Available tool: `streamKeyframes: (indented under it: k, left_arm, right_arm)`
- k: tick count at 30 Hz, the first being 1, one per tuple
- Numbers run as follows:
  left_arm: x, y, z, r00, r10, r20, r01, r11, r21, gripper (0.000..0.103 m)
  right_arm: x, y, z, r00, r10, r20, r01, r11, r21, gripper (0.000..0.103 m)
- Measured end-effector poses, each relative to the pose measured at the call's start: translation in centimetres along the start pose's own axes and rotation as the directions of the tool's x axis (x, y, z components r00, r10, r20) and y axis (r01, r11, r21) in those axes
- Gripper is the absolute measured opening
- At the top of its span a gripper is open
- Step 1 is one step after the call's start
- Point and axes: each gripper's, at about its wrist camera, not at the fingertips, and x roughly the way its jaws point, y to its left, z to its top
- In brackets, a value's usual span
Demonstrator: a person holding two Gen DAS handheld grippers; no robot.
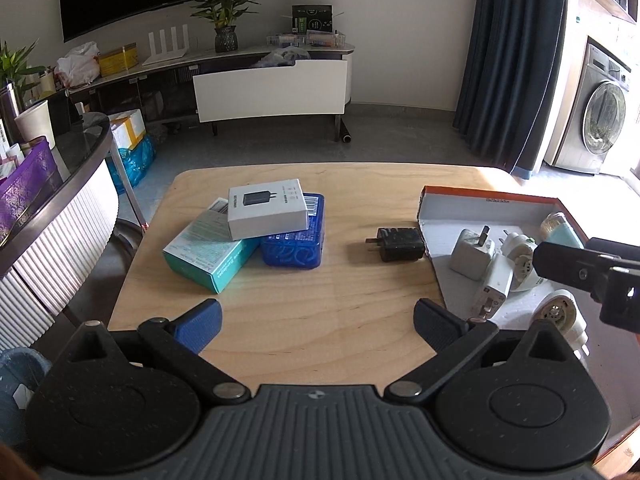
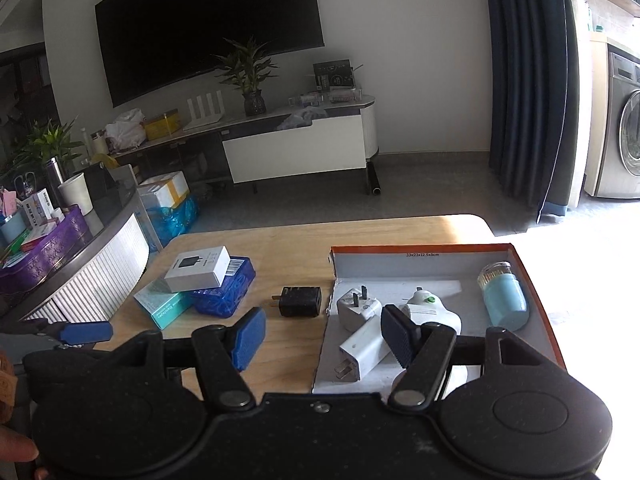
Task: Organize rigid objects
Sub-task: 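Move both open grippers back from the box toward the table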
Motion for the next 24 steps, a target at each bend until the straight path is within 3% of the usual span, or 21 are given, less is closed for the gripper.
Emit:
streamKeyframes:
  k: [17, 24]
  left_arm:
    - [1.3, 6.0, -0.5, 0.997, 0.077, -0.021, -0.079, 0.994, -0.076, 0.103]
    - [2.9, 7.5, -0.1, 0.996, 0.087, -0.011, -0.088, 0.995, -0.037, 0.103]
  right_arm:
    - [2.0, 3.3, -0.6, 0.998, 0.05, -0.048, -0.053, 0.997, -0.05, 0.078]
    - [2.6, 3.4, -0.8, 0.997, 0.053, -0.062, -0.057, 0.997, -0.049, 0.078]
